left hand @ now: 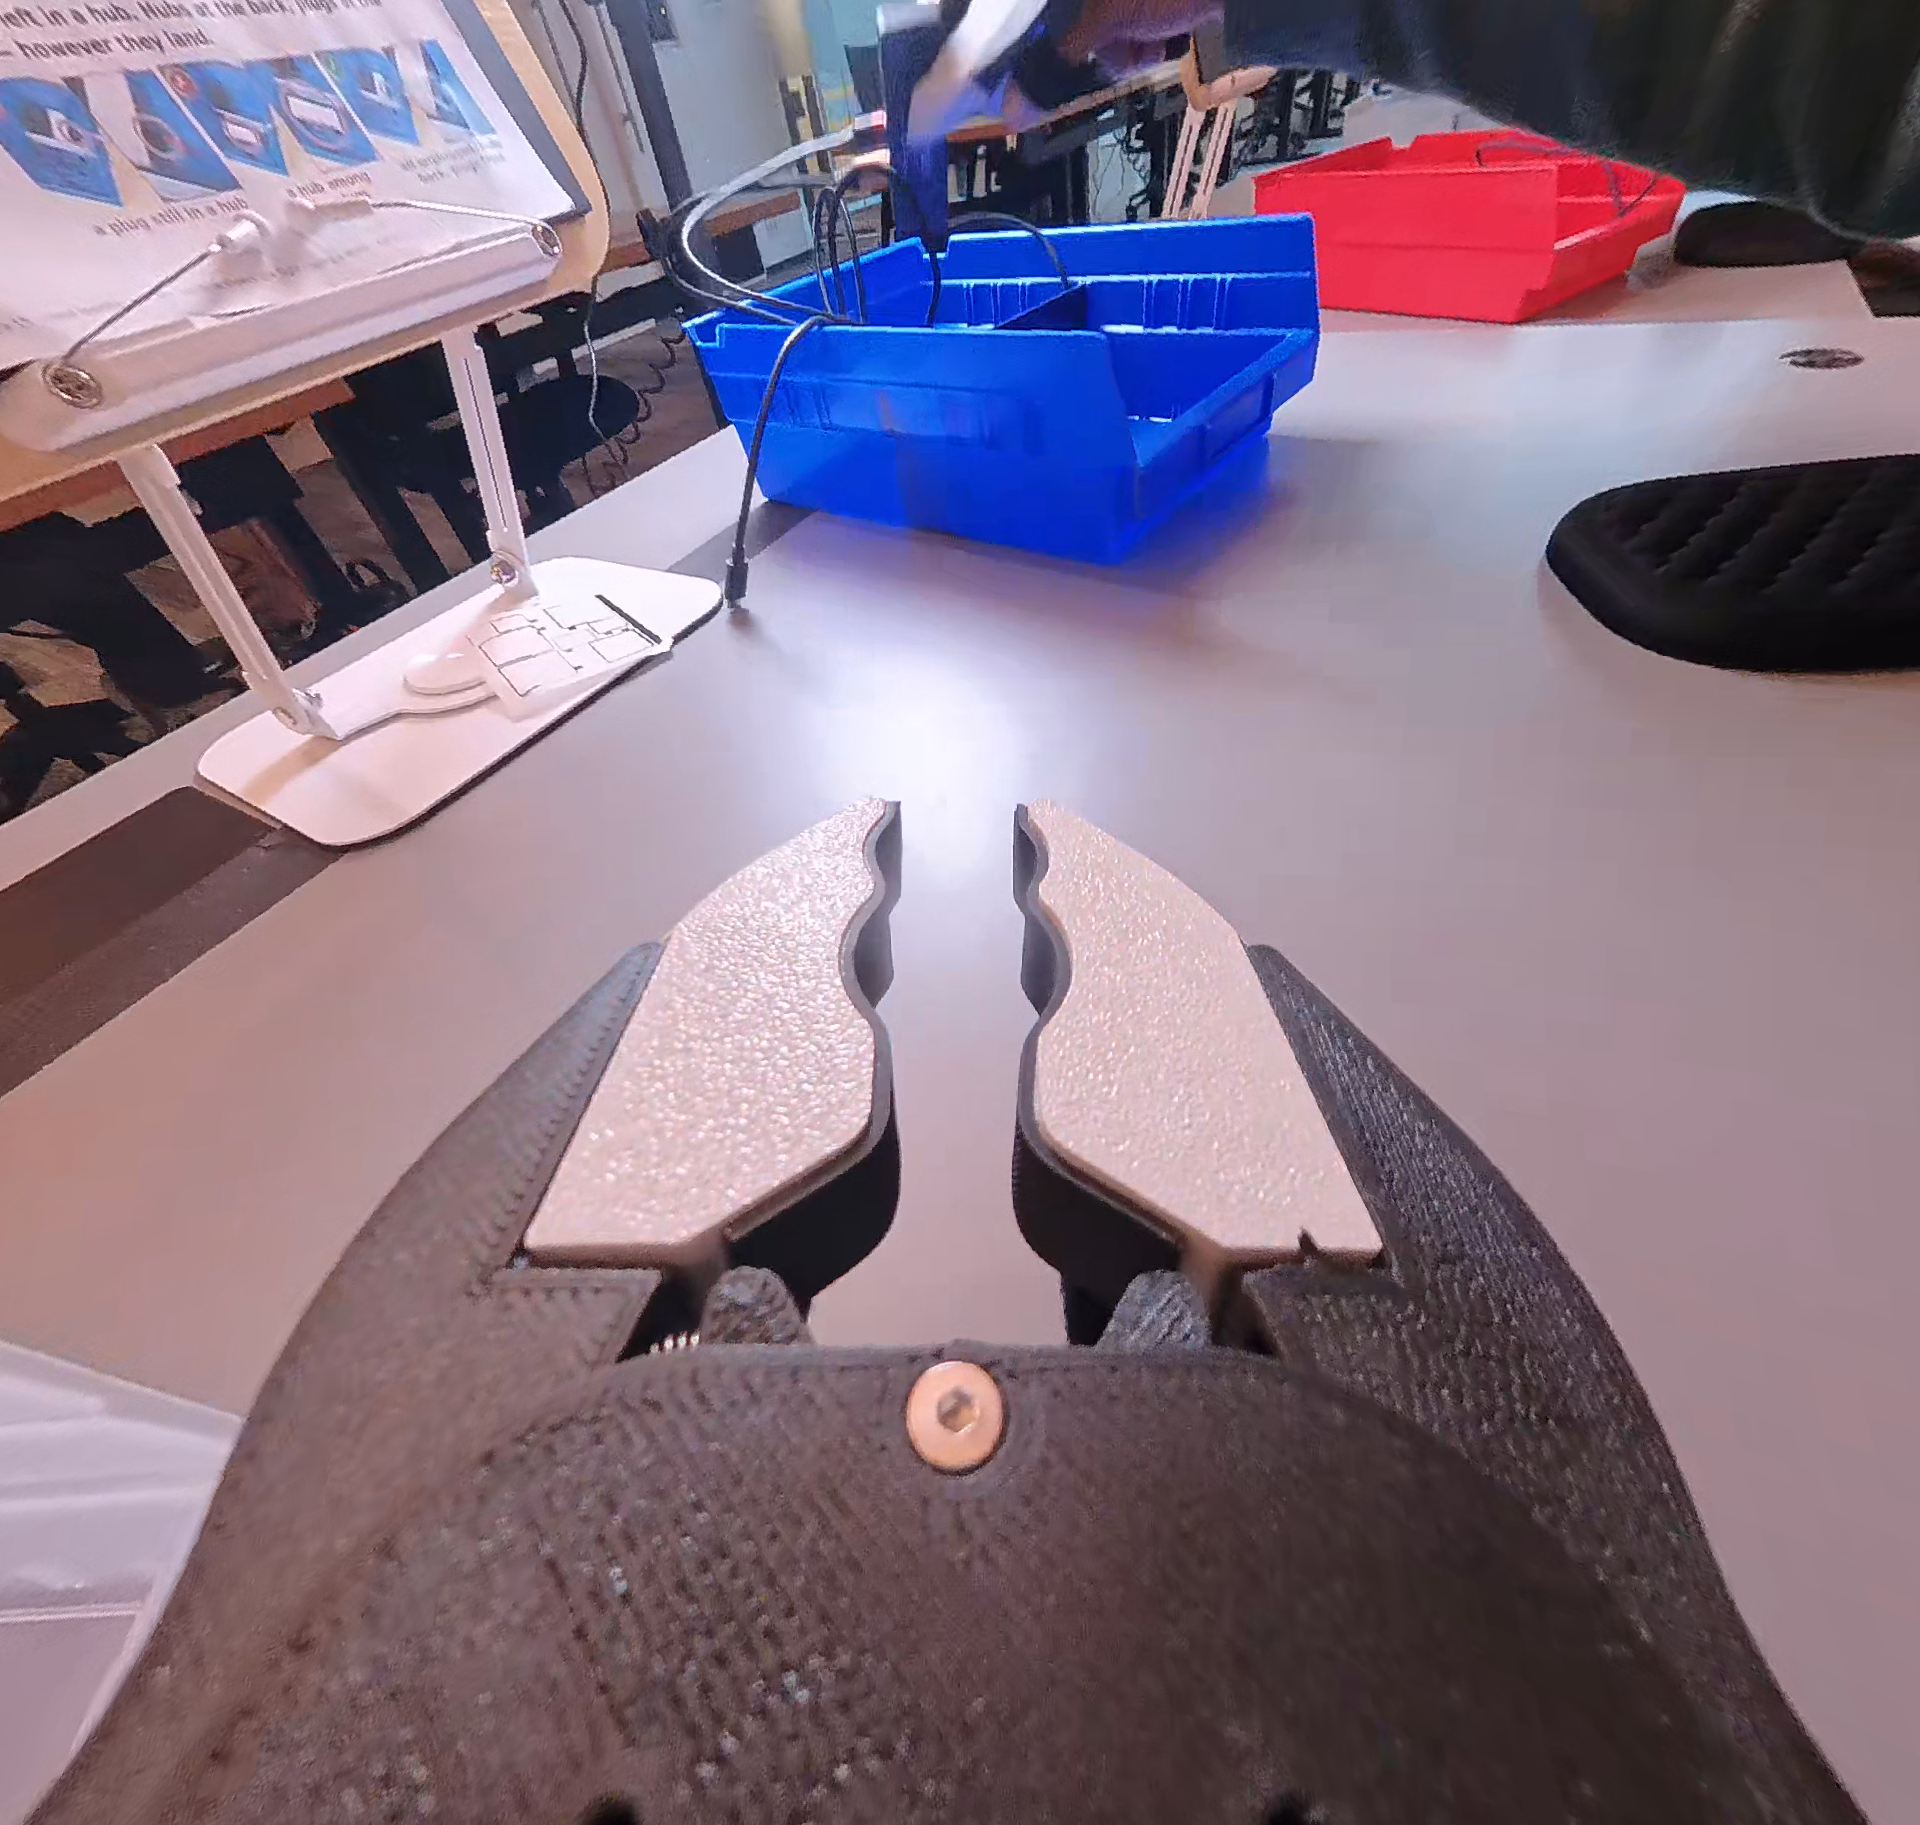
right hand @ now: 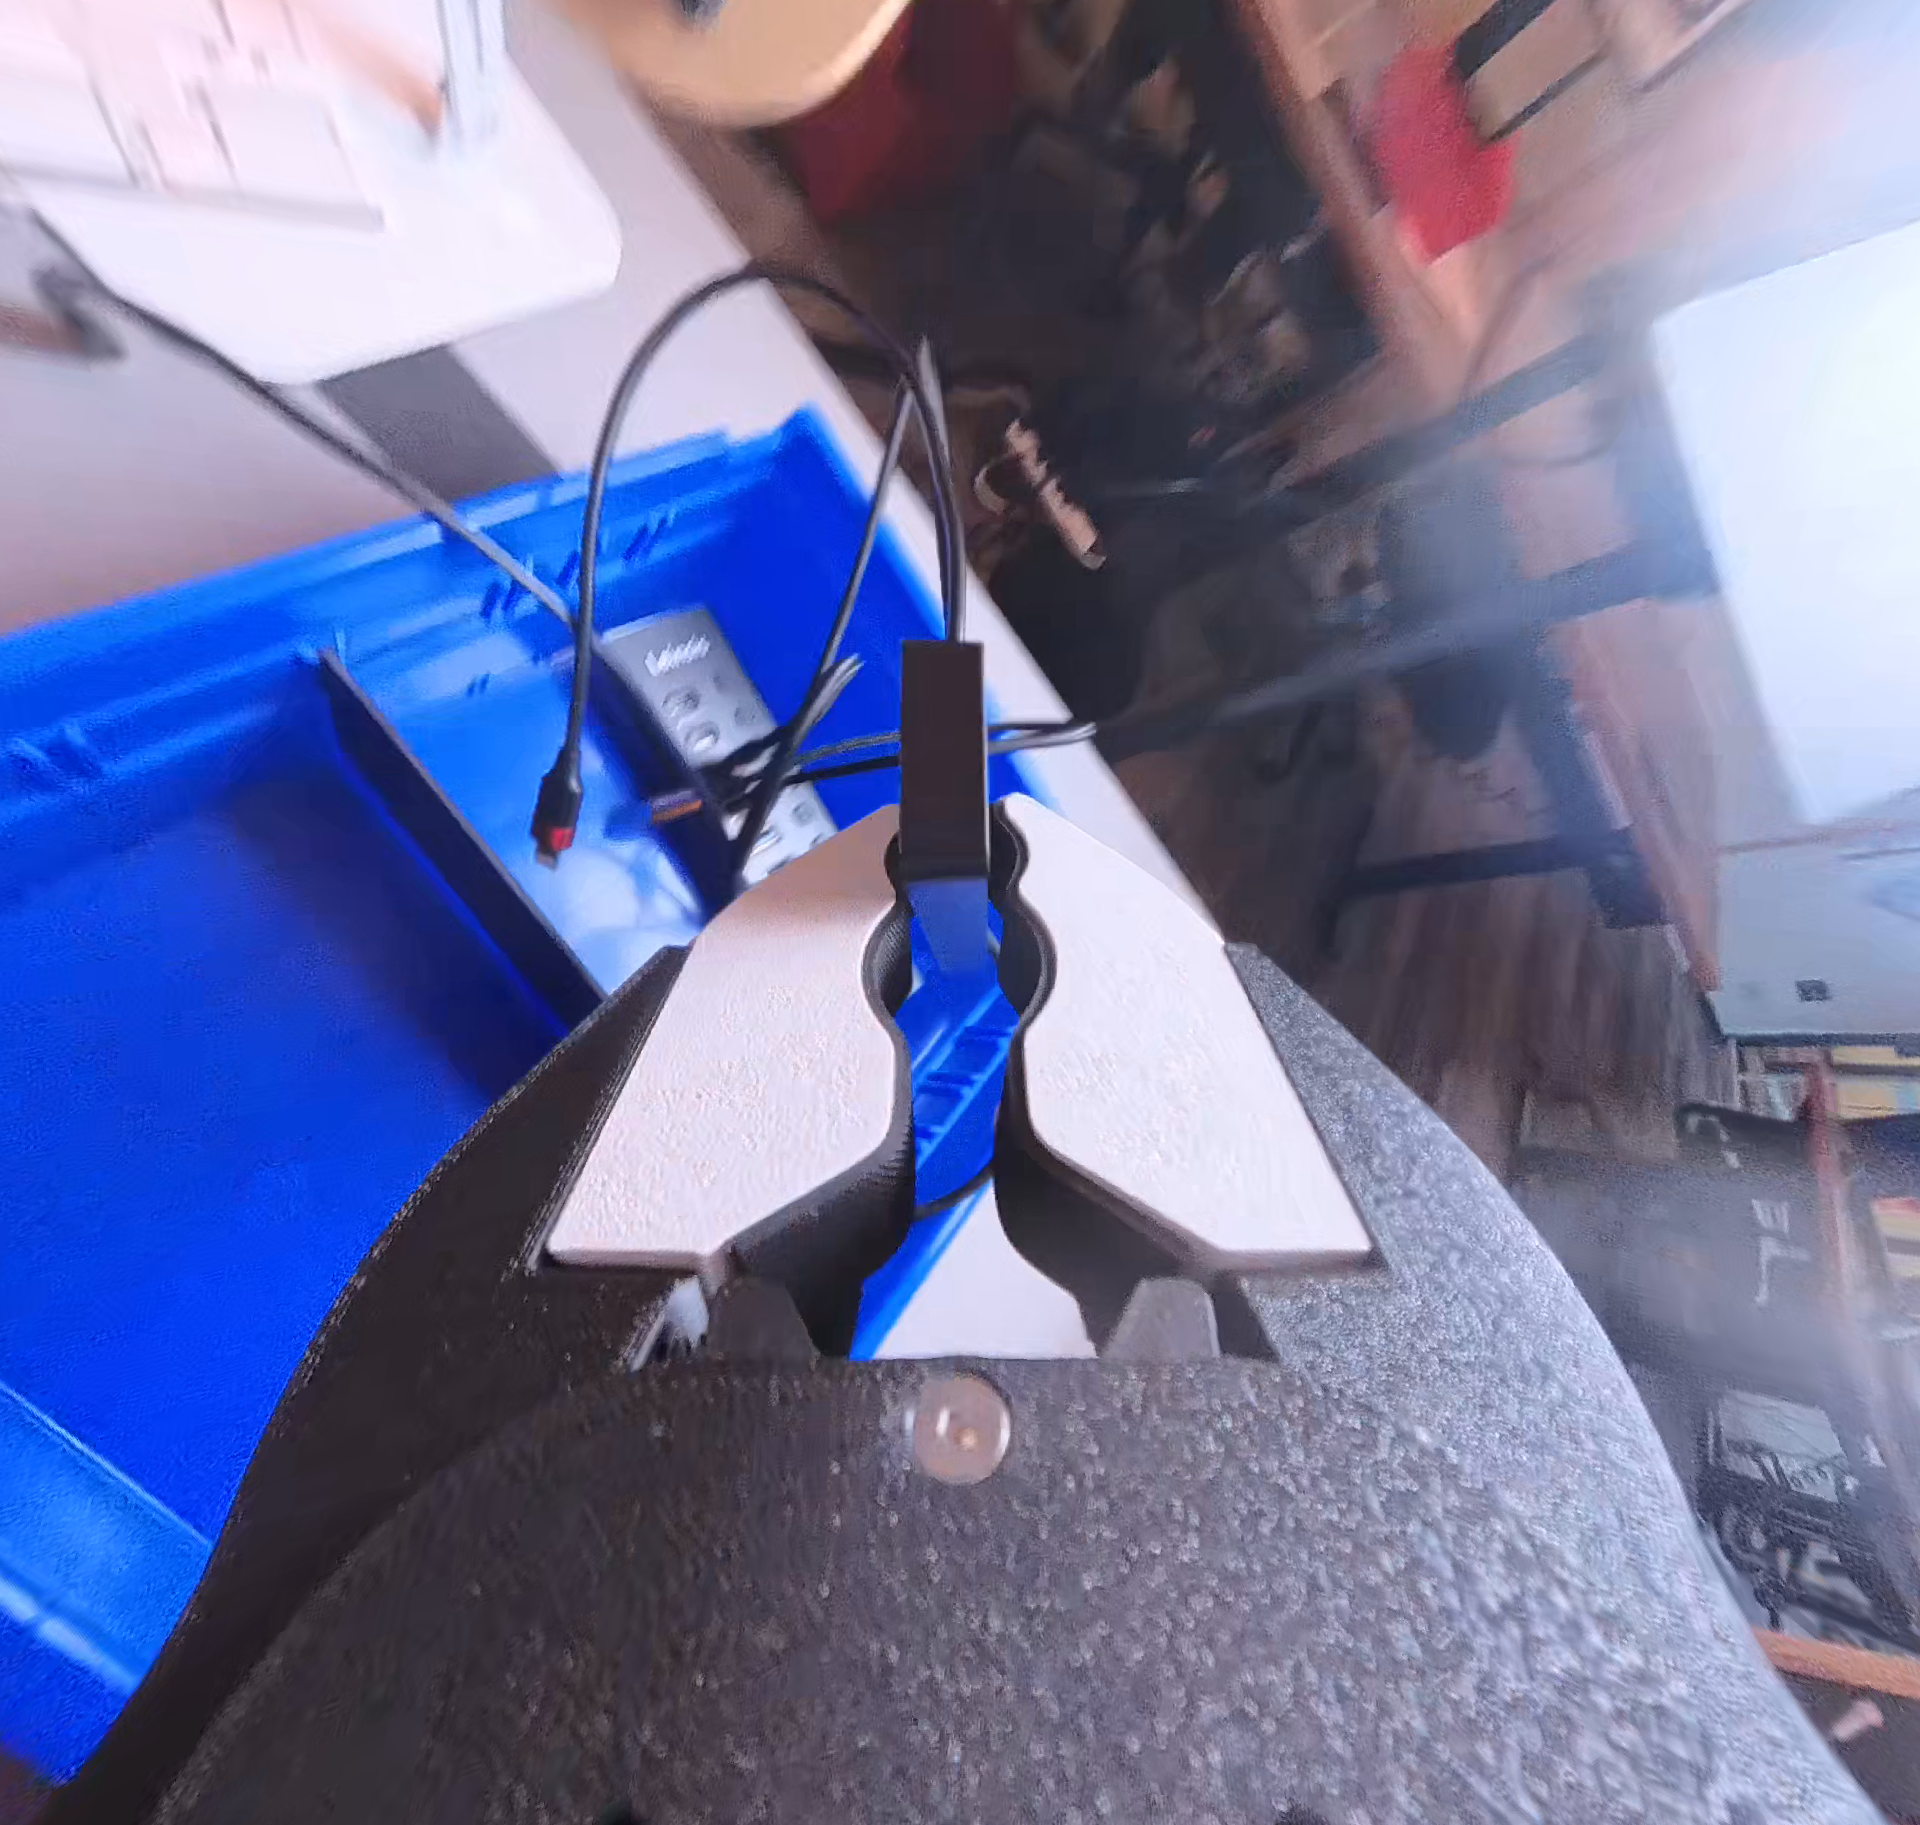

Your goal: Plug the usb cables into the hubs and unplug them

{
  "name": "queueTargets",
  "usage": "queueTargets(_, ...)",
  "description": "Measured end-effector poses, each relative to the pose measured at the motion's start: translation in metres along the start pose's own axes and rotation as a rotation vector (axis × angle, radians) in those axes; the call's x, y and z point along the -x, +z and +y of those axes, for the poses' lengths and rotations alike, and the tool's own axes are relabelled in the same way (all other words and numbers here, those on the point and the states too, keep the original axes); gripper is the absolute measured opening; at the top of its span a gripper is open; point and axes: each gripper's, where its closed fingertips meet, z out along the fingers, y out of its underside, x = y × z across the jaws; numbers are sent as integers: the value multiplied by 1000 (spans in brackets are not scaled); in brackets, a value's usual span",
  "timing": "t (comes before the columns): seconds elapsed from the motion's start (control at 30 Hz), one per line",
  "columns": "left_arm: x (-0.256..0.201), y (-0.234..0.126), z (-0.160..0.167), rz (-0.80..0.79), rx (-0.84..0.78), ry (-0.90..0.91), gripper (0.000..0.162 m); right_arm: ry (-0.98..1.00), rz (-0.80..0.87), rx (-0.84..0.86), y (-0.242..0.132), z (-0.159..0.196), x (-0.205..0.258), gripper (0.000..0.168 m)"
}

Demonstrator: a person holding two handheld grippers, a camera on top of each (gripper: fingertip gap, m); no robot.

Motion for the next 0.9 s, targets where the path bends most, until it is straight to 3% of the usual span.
queueTargets(0.1, 1, 1, 4, 2, 11, -3, 19, -51, -127, 183, 38, 36, 26, 12)
queueTargets(0.27, 1, 5, 14, 26, 43, -29, 18, -153, -143, 442, 74, 86, 26, 12)
queueTargets(0.37, 2, 6, 18, 33, 51, -49, 18, -163, -148, 466, 79, 94, 25, 15)
queueTargets(0.4, 3, 6, 18, 33, 50, -54, 18, -152, -158, 456, 76, 91, 24, 24)
queueTargets(0.53, 3, 6, 17, 39, 41, -71, 17, -32, -213, 340, 40, 66, 19, 50)
queueTargets(0.67, -1, 10, 20, 66, 50, -92, 18, -7, -237, 76, -10, -6, 23, 51)
queueTargets(0.77, -3, 12, 23, 78, 63, -88, 17, -182, -302, 3, -25, -57, 62, 48)
queueTargets(0.9, -2, 10, 22, 54, 73, -39, 17, -485, -318, 115, 12, -83, 111, 49)
